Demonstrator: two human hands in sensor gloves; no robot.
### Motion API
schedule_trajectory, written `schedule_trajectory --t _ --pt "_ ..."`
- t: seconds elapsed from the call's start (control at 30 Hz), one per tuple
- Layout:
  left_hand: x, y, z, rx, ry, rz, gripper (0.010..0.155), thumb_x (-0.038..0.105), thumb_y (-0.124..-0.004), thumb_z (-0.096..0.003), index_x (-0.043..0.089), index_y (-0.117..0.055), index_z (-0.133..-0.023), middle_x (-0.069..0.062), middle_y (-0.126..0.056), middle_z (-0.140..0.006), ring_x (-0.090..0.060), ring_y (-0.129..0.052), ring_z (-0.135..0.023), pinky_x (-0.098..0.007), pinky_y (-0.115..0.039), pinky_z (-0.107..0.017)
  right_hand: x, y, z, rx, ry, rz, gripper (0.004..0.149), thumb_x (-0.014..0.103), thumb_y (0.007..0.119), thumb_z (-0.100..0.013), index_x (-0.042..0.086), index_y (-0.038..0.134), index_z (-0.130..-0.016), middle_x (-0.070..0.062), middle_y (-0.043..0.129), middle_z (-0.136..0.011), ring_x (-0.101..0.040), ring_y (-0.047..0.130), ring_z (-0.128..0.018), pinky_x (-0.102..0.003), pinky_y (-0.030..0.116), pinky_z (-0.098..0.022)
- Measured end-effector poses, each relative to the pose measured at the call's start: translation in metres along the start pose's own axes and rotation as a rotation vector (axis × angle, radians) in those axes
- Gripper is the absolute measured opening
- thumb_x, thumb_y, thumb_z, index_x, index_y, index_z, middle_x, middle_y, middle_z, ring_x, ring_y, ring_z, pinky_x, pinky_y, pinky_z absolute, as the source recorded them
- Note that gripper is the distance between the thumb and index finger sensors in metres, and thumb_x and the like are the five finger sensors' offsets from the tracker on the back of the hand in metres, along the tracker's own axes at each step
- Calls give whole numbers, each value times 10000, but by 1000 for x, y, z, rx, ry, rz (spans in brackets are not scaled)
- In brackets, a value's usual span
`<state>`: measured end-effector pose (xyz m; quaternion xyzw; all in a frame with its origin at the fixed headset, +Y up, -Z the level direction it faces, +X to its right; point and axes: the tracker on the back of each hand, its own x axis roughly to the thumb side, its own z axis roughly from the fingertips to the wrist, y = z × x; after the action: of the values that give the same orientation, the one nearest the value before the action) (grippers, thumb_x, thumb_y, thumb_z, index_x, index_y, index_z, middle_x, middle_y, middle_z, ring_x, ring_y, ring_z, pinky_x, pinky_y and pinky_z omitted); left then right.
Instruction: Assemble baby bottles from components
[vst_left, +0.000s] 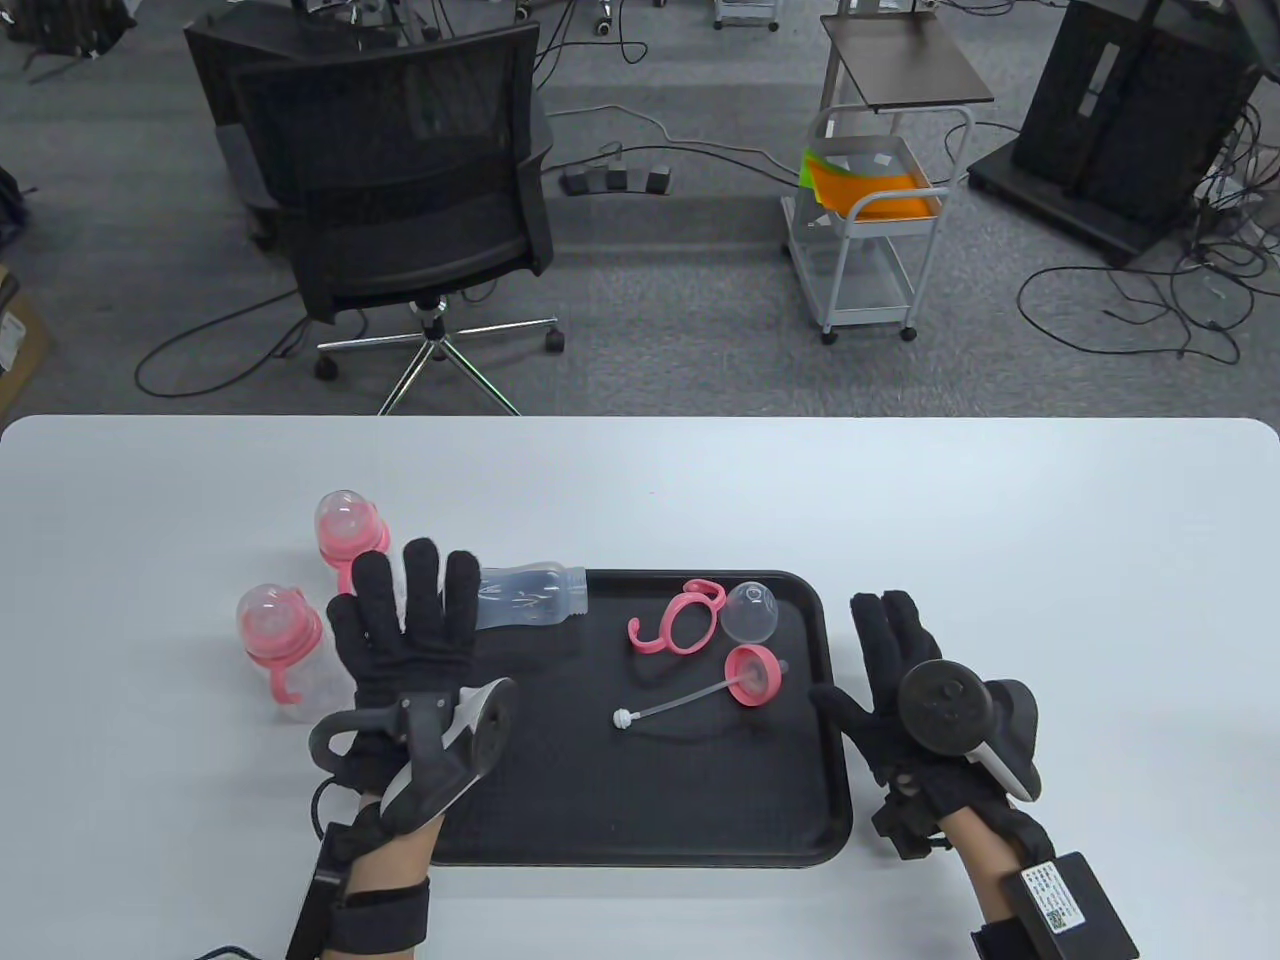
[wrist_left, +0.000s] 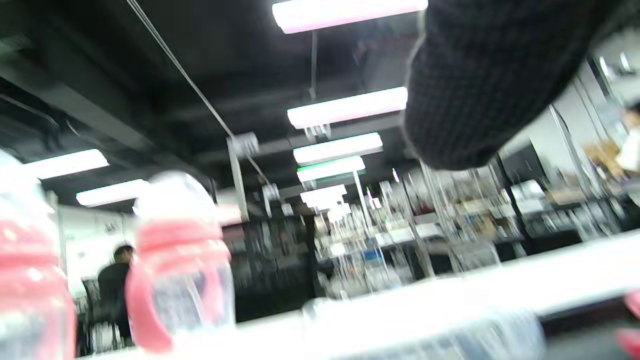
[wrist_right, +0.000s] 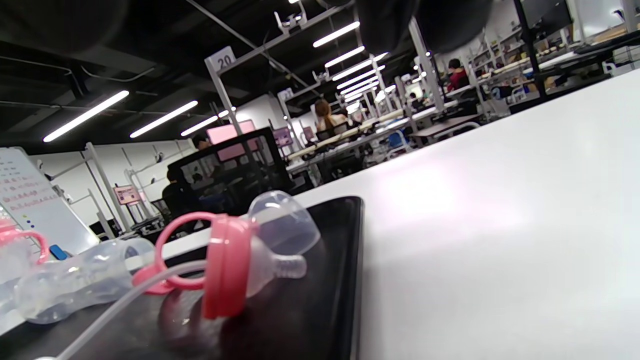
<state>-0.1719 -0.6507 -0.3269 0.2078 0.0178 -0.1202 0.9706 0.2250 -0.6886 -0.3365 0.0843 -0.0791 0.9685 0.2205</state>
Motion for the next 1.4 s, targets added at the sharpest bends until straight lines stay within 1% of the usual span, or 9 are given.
schedule_trajectory --t 0.03,0.07,0.13,0.17,0.4,0.87,1.03,1.23,1.4 --pt "6 -5 -8 -63 -40 -17 1218 653 -1038 -349 299 -198 -1157 -71 -151 -1228 -500 -286 -1154 -706 -302 -807 -1 0 0 4 1 -4 942 642 679 -388 240 219 -1105 -180 222 -1131 -464 479 -1038 -637 541 -749" --pt "12 -11 -15 -158 -67 -19 1219 646 -1035 -360 293 -181 -1156 -74 -133 -1227 -507 -244 -1150 -712 -274 -801 -1 1 0 7 2 -5 940 641 678 -389 241 218 -1105 -179 221 -1131 -466 477 -1038 -636 539 -750" --pt "21 -21 -25 -186 -122 -26 1189 631 -1042 -341 309 -234 -1152 7 -291 -1243 -405 -395 -1198 -677 -350 -843 -1 2 -1 15 4 -2 939 639 679 -390 242 218 -1105 -180 222 -1131 -466 478 -1038 -637 540 -749" --pt "25 -26 -29 -207 -128 -10 1185 642 -1040 -348 321 -231 -1152 23 -300 -1248 -378 -405 -1212 -675 -340 -855 -1 3 -2 19 3 0 941 639 680 -390 239 217 -1105 -180 221 -1131 -465 477 -1038 -637 539 -749" --pt "40 -65 -58 -481 -50 -19 1231 611 -1040 -357 277 -151 -1139 -22 -216 -1237 -363 -315 -1217 -656 -305 -864 -2 2 -3 26 1 0 940 639 680 -391 241 215 -1105 -179 221 -1131 -467 475 -1038 -637 537 -750" --pt "52 -112 -90 -748 58 -109 1166 496 -1036 -420 280 -133 -1126 2 -205 -1229 -339 -255 -1213 -639 -273 -867 -6 5 -5 52 10 12 941 636 684 -389 238 220 -1104 -183 226 -1129 -474 478 -1034 -644 535 -745" --pt "52 -119 -87 -709 96 -116 1109 483 -1026 -434 307 -178 -1127 32 -248 -1235 -335 -292 -1216 -655 -265 -857 -4 4 -5 47 -3 14 941 637 683 -388 238 220 -1104 -183 229 -1129 -473 478 -1033 -645 536 -744" --pt "52 -117 -77 -632 79 -122 989 468 -1013 -443 314 -311 -1124 36 -444 -1194 -297 -521 -1184 -666 -315 -844 -3 7 -5 58 -16 20 940 635 684 -388 236 223 -1103 -185 234 -1129 -475 483 -1031 -646 538 -741" --pt "50 -91 -66 -537 8 -78 992 498 -1054 -385 261 -425 -1114 -15 -581 -1143 -309 -694 -1097 -678 -398 -819 0 8 -5 60 -28 24 939 635 684 -388 235 224 -1103 -185 236 -1129 -476 485 -1030 -646 539 -741"
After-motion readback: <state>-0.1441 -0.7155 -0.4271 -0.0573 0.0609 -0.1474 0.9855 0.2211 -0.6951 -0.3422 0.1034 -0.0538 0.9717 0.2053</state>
